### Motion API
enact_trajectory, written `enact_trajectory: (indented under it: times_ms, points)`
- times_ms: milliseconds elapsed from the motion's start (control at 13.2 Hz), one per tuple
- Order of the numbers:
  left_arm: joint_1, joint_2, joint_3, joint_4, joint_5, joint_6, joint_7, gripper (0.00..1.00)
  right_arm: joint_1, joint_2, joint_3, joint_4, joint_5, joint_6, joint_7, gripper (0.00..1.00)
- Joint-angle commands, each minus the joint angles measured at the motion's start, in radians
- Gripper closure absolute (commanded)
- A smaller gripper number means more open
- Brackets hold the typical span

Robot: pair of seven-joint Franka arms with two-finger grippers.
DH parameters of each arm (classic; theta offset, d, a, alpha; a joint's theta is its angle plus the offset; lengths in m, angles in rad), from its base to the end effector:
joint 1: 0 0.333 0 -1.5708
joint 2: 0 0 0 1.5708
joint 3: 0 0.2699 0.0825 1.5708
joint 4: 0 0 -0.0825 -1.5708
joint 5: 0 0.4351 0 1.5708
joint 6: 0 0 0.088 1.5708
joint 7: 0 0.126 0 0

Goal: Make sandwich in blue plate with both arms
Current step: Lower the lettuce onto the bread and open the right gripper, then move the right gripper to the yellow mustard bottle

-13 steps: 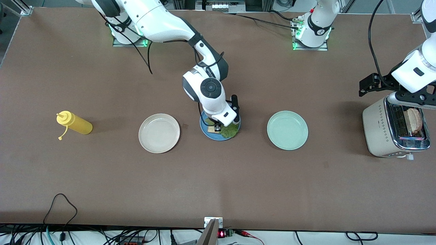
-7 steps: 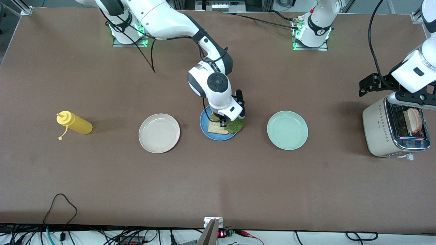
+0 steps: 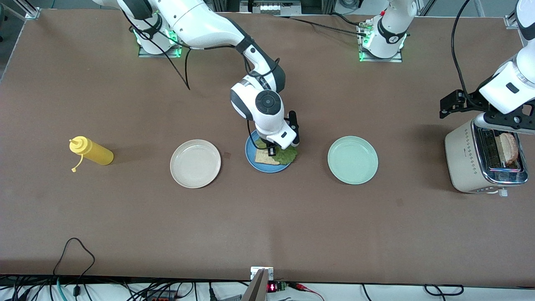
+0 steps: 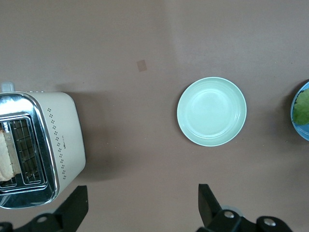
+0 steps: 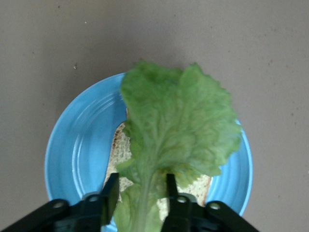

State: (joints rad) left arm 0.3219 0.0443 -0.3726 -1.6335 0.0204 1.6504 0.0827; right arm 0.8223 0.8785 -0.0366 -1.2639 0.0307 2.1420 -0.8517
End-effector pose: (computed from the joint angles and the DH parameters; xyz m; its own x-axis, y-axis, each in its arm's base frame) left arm 0.6193 -0.0260 0.5080 0.9906 -0.1347 -0.0246 -0.1347 -0.9909 -0.0021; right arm 0.5318 0.5416 0.1500 -0.0632 0.9980 -0.0016 0.9980 0.0632 0.0017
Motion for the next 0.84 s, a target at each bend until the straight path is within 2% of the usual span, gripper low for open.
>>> enact_trajectory:
  times_ms: [0, 228, 455, 607, 759]
  points:
    - [0.014, -0.018, -0.009, -0.003, -0.016, -0.011, 0.022, 0.00, 0.056, -0.045, -0.014, 0.008, -0.008, -0.086, 0.142, 0.00]
    - [0.013, -0.018, -0.014, -0.003, -0.014, -0.012, 0.022, 0.00, 0.034, -0.100, -0.017, 0.008, -0.006, -0.138, 0.217, 0.00]
    - [0.013, -0.020, -0.017, -0.003, -0.014, -0.012, 0.022, 0.00, -0.046, -0.263, -0.031, 0.008, -0.011, -0.326, 0.322, 0.00]
    - [0.013, -0.018, -0.017, -0.003, -0.014, -0.011, 0.022, 0.00, -0.057, -0.361, -0.128, 0.008, -0.052, -0.456, 0.350, 0.00]
    - [0.013, -0.018, -0.017, -0.003, -0.014, -0.012, 0.023, 0.00, -0.084, -0.438, -0.228, -0.032, -0.066, -0.472, 0.276, 0.00]
